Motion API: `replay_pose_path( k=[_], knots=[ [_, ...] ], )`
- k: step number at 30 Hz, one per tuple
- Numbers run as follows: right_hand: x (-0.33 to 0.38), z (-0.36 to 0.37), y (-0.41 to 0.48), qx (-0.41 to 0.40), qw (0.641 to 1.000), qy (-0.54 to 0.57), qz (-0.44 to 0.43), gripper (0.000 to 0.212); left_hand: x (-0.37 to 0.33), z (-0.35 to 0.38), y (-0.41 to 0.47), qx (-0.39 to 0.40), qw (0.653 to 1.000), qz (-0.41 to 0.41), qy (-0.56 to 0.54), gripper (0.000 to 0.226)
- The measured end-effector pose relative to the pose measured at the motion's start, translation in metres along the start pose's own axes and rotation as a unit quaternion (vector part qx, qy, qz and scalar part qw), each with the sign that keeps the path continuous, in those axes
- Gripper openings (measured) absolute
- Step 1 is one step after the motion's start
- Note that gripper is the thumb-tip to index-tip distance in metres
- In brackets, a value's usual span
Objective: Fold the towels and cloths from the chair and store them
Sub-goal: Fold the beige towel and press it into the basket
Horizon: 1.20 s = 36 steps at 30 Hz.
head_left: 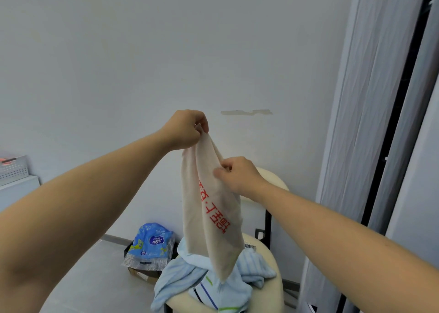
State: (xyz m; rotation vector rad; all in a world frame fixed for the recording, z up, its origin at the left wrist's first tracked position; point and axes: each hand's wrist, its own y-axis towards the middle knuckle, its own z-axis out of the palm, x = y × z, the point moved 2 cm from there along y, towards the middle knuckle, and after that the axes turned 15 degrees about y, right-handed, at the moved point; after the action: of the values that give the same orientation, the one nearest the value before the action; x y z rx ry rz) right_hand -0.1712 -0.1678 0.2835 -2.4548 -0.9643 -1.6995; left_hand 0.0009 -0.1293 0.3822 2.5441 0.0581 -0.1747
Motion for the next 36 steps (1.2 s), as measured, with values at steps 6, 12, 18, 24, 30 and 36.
replay_pose_path(
  k=[6,12,18,24,30,36],
  knots=[
    [0.0,-0.003,-0.002,0.122,0.991,0.022,0.047,0.015,0.007,0.002,-0.001,-0.034,0.999,-0.022,0.008,0.036],
    [0.005,-0.005,0.0,0.08,0.992,-0.083,0.045,0.026,0.005,0.003,0.0,-0.05,0.998,-0.011,0.022,0.035],
    [0.0,-0.005,-0.009,0.16,0.981,-0.079,0.081,0.023,0.011,-0.001,-0.002,-0.067,0.997,-0.023,0.026,0.034],
    [-0.013,-0.015,-0.011,0.186,0.974,-0.109,0.073,0.021,0.025,-0.008,-0.003,-0.074,0.995,-0.047,0.041,0.034],
    [-0.018,-0.033,-0.011,0.172,0.968,-0.164,0.078,0.029,0.044,-0.013,-0.007,-0.083,0.992,-0.093,0.026,0.033],
    [-0.015,-0.054,-0.018,0.178,0.96,-0.202,0.078,0.032,0.069,-0.022,-0.012,-0.093,0.985,-0.147,0.014,0.031]
  ],
)
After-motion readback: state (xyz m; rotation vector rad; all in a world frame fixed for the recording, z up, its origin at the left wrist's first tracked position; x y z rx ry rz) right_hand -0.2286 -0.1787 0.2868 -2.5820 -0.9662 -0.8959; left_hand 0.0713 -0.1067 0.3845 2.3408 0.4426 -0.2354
